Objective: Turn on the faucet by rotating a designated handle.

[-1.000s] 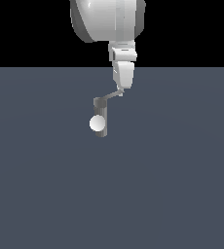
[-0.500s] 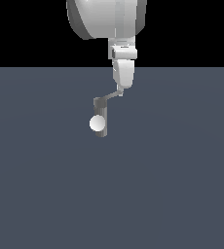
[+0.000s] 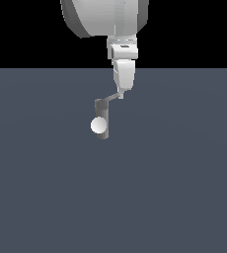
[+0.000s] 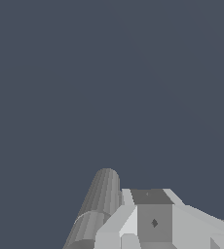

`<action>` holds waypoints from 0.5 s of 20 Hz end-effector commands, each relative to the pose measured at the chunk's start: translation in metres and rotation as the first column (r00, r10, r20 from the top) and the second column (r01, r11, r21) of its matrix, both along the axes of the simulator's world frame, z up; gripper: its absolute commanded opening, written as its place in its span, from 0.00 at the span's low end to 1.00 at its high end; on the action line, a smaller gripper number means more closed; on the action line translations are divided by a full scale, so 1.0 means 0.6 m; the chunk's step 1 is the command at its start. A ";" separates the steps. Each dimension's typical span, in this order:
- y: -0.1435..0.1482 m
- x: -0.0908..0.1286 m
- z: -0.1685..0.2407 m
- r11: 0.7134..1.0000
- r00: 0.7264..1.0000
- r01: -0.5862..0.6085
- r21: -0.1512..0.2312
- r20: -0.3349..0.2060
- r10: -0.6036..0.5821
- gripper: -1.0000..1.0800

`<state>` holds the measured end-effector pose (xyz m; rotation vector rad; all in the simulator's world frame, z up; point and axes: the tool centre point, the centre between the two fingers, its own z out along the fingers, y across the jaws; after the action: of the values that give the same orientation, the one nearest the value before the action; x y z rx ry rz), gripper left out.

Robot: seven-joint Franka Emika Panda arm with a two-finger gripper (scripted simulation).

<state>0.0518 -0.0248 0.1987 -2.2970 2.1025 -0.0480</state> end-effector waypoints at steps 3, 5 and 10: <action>0.022 -0.035 -0.021 1.000 1.000 -0.008 0.002 -0.030 0.008 0.00; 0.026 -0.046 -0.023 1.000 0.999 -0.007 0.002 -0.033 0.007 0.00; 0.038 -0.072 -0.027 1.000 0.999 -0.003 0.001 -0.040 0.003 0.00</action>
<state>0.0232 -0.0109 0.1983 -2.2925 2.1109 -0.0458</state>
